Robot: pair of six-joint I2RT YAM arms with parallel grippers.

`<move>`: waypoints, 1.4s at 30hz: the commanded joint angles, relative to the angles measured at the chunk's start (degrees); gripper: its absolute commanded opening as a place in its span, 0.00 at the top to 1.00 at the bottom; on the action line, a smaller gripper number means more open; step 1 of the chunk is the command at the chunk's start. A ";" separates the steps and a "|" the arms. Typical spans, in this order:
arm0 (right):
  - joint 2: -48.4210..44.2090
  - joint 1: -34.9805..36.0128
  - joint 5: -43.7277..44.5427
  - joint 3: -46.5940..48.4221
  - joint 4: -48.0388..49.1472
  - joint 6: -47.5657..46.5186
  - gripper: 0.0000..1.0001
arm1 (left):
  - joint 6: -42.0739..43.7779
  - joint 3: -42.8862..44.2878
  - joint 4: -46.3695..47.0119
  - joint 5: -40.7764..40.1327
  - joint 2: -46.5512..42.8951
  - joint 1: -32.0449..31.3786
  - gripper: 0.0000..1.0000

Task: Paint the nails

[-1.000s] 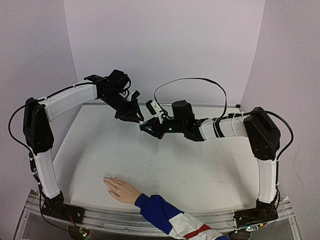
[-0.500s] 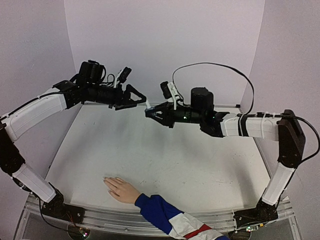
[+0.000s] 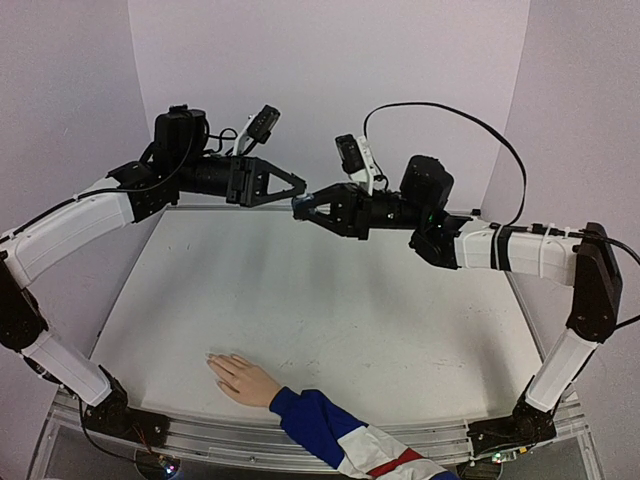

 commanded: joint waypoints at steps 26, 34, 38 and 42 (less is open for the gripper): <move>-0.23 11.79 88.78 -2.05 -5.55 -36.95 1.00 | -3.65 0.91 -10.02 -56.59 0.10 -8.62 1.00; -0.47 10.46 68.78 -1.23 -5.35 -34.20 1.00 | -2.04 2.82 -9.95 -48.72 -0.05 -8.48 0.42; -2.91 6.43 42.24 -1.20 -11.49 -26.27 1.00 | -1.53 -0.32 -9.14 -44.90 -3.84 -8.00 0.16; -2.68 1.28 11.96 -0.40 -10.21 -14.64 1.00 | -4.44 -6.51 -3.26 -32.58 -8.26 -3.91 0.09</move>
